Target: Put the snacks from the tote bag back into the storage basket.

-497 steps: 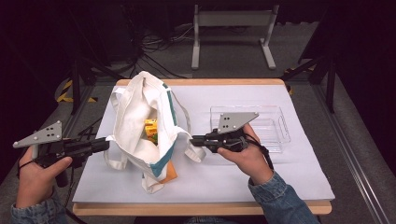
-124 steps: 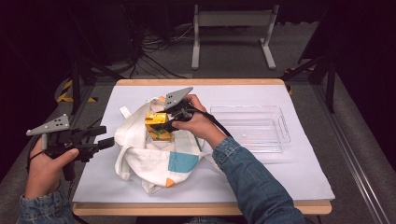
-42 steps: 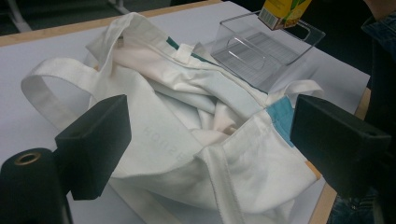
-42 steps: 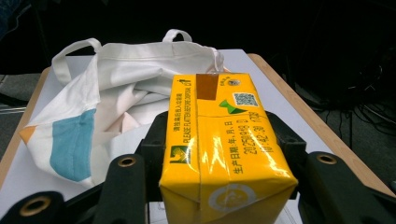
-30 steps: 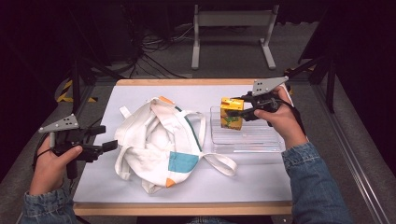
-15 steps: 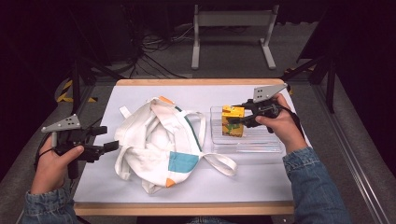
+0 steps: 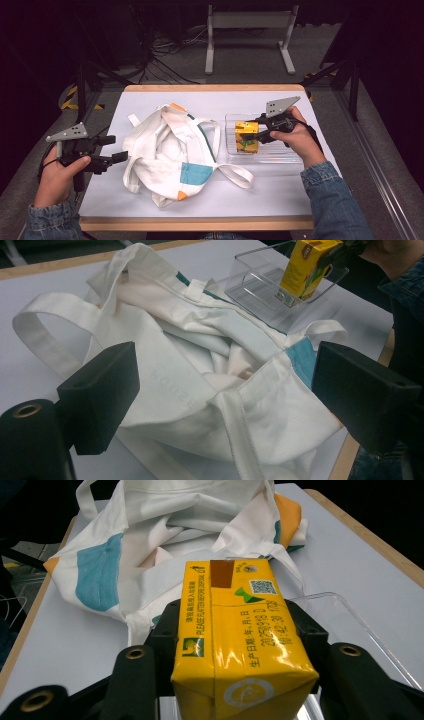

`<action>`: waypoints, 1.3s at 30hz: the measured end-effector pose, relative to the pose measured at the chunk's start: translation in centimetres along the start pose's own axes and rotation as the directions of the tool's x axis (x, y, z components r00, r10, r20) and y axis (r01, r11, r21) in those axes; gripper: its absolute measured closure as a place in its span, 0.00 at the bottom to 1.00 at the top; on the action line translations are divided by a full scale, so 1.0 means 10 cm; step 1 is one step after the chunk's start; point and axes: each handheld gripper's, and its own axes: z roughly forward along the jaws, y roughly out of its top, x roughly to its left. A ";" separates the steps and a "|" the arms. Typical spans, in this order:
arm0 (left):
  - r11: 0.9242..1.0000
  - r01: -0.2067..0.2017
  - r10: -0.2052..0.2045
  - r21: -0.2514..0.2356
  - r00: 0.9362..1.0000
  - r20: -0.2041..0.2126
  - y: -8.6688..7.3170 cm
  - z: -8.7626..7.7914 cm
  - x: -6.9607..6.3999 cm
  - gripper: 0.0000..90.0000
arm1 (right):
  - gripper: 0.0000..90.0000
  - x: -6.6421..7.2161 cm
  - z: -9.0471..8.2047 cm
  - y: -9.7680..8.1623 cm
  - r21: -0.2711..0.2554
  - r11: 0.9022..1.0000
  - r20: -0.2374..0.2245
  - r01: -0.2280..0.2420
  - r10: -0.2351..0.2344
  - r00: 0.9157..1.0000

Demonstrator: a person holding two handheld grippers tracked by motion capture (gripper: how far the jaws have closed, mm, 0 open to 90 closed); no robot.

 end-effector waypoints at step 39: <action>1.000 0.007 -0.007 0.010 1.000 0.007 -0.01 0.03 0.00 0.14 | 0.56 0.07 0.16 -0.12 0.103 0.994 -0.078 0.035 -0.027 0.997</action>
